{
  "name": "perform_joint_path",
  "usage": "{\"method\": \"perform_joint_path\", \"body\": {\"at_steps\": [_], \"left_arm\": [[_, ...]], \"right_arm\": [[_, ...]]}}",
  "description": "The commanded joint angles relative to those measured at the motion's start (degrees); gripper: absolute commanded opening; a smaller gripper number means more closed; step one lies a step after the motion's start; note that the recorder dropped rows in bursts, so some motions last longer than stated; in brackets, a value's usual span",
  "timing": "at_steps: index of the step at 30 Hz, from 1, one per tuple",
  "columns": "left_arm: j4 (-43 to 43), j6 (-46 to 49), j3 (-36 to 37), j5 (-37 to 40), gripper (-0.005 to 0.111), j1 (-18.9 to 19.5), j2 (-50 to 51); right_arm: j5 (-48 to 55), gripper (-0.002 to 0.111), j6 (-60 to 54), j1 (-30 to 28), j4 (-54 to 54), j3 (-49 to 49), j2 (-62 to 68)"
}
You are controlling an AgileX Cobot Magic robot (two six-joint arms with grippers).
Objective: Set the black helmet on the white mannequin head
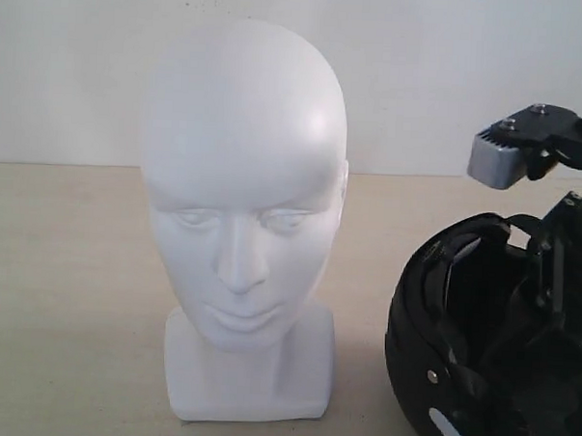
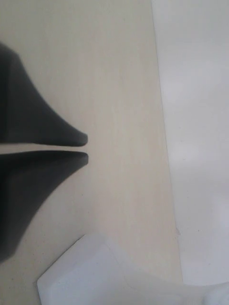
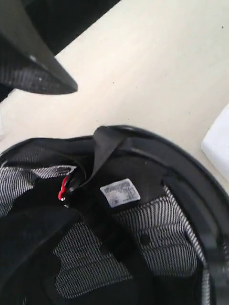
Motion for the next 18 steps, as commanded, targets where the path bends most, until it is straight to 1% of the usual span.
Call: {"method": "perform_joint_path", "body": {"at_steps": [1,3,7,10,13,18], "left_arm": [[-0.02,0.08,-0.03,-0.39,0.004,0.19,-0.18],[-0.02,0.08,-0.03,-0.39,0.004,0.19,-0.18],[-0.02,0.08,-0.03,-0.39,0.004,0.19,-0.18],[-0.02,0.08,-0.03,-0.39,0.004,0.19,-0.18],[-0.02,0.08,-0.03,-0.39,0.004,0.19,-0.18],[-0.02,0.08,-0.03,-0.39,0.004,0.19,-0.18]], "right_arm": [[0.22,0.065,8.86,4.39,-0.13,0.97,-0.29],[-0.07,0.065,10.47,7.29,-0.24,3.44,-0.29],[-9.55,0.066,10.37,13.59,-3.07,9.81,-0.29],[-16.61,0.069,13.04,17.27,-9.24,13.28,-0.29],[-19.54,0.069,17.77,18.80,-12.76,14.23,-0.29],[-19.29,0.069,18.36,18.80,-10.85,13.86,-0.29]]}}
